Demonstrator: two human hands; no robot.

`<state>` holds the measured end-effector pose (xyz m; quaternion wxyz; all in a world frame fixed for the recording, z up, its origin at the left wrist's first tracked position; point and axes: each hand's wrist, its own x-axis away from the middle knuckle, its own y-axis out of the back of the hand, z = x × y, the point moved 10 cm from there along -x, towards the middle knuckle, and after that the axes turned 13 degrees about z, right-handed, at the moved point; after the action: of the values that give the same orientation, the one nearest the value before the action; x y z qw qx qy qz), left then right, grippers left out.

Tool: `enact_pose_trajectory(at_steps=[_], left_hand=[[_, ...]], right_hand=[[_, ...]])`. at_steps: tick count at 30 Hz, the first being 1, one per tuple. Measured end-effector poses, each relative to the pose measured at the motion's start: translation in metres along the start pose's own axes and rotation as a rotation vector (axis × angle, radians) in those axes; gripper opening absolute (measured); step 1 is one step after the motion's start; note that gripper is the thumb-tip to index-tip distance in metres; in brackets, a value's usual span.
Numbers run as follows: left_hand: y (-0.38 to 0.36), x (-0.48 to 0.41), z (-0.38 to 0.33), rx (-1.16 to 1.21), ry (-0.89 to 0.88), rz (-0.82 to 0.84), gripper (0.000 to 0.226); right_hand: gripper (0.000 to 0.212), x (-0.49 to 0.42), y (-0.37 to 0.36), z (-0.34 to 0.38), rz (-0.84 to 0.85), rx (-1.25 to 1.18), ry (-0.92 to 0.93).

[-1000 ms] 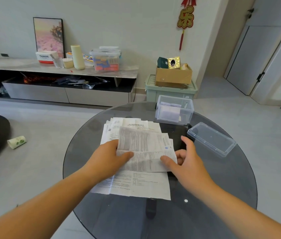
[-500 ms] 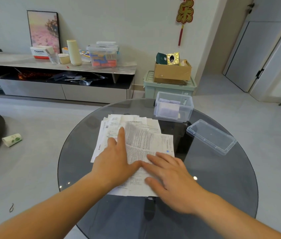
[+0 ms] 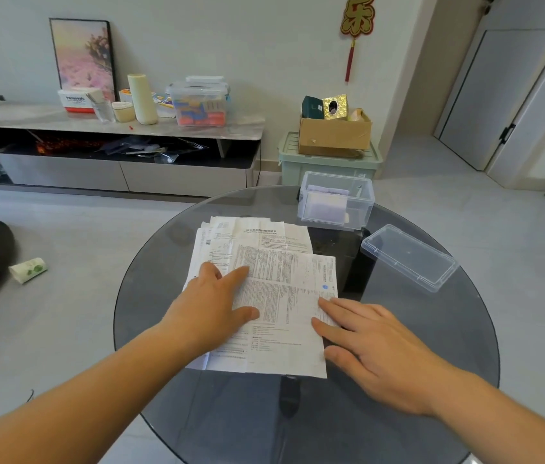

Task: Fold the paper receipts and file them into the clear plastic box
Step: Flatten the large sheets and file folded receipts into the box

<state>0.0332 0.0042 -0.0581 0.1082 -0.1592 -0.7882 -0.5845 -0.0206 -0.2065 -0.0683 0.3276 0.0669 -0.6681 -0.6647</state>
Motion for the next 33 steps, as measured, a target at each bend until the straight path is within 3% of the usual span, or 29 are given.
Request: enact_pose_trajectory(at_steps=[3, 8, 17, 22, 25, 30, 33], left_hand=[[0.004, 0.003, -0.001, 0.082, -0.023, 0.024, 0.065], [0.023, 0.004, 0.002, 0.474, -0.037, -0.060, 0.051], [0.017, -0.001, 0.018, 0.922, 0.086, 0.002, 0.060], [0.020, 0.001, 0.011, 0.920, 0.041, -0.038, 0.025], [0.024, 0.000, 0.011, 1.003, 0.024, -0.080, 0.033], [0.013, 0.002, 0.002, 1.217, -0.047, -0.028, 0.082], [0.006, 0.000, -0.010, 1.151, -0.107, 0.038, 0.065]], right_hand=[[0.070, -0.003, 0.003, -0.002, -0.036, -0.102, 0.026], [0.052, -0.006, 0.012, -0.007, -0.111, -0.243, -0.010], [0.060, -0.013, 0.018, -0.011, -0.173, -0.321, -0.035], [0.061, -0.014, 0.020, -0.011, -0.179, -0.326, -0.040], [0.054, -0.014, 0.020, -0.011, -0.178, -0.324, -0.042], [0.050, -0.014, 0.021, -0.009, -0.170, -0.320, -0.049], [0.053, -0.013, 0.026, -0.007, -0.169, -0.350, -0.048]])
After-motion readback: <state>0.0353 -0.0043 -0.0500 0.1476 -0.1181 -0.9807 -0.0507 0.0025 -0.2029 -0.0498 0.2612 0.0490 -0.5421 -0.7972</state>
